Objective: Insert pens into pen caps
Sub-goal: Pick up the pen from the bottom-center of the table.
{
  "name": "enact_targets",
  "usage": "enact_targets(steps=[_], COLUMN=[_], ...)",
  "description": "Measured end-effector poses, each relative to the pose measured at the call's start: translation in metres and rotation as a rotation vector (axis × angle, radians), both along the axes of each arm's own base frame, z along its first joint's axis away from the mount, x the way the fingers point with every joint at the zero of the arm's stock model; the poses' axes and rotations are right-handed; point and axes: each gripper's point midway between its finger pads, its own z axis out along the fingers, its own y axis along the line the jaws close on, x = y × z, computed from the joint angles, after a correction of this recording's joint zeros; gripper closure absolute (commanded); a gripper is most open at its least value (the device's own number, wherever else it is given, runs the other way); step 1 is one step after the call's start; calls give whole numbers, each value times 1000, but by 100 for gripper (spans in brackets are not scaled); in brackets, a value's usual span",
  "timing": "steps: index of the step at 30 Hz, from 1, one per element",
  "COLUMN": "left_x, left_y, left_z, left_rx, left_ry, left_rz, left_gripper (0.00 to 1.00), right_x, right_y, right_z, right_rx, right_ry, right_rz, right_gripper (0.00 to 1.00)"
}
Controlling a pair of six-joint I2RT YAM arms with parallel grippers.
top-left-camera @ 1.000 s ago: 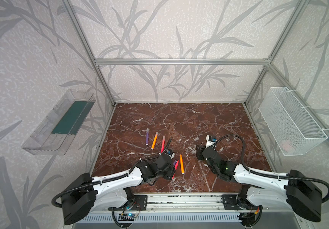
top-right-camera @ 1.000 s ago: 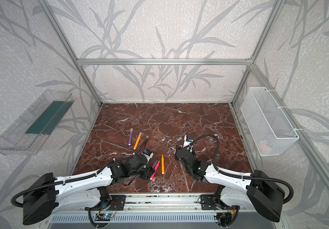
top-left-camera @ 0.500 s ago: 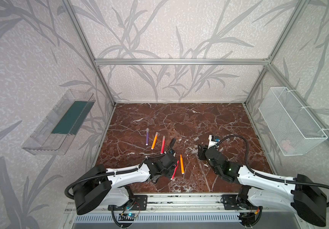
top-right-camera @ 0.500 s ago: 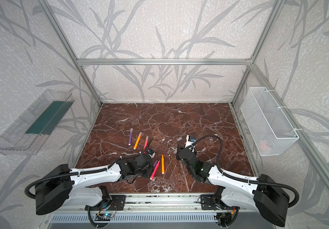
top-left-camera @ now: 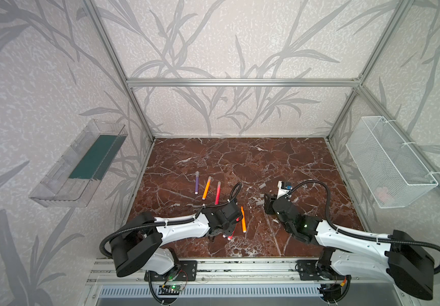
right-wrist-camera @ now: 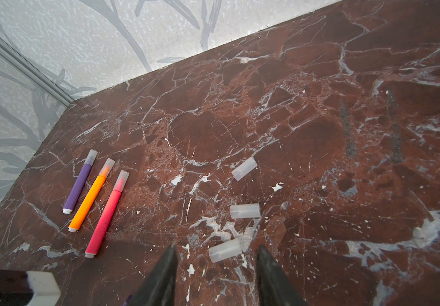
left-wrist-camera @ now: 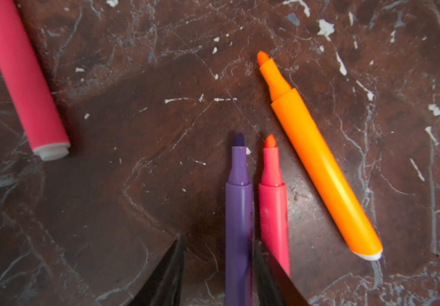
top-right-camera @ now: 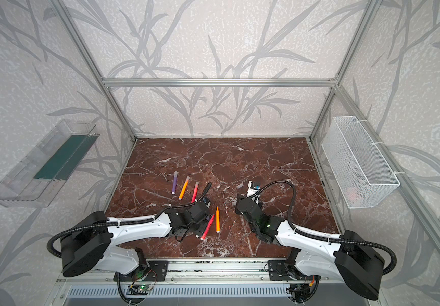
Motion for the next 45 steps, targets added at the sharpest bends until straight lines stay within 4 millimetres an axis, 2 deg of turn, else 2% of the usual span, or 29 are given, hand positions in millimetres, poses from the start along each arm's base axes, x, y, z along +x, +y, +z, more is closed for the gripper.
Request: enact_targets(steps=[23,26,36,45], left_x=[7,7,5,5], left_y=[-9,-9,-8,-10], left_z=[-8,-8,-8,-8], left_rx=[82,83,85,89], left_ry=[18,18,28,36], left_rz=[-10,-11,-11,-10], left_gripper=[50,54,60,62], right_x=[1,1,1,2], right_y=[-2,-2,-3,-4], right_z=[3,4,4,4], right_rx=[9,8,6,6], right_ry=[-8,-9,-10,-10], right_rz=[-5,-8,-11,-14], right_gripper=[52,52,52,52])
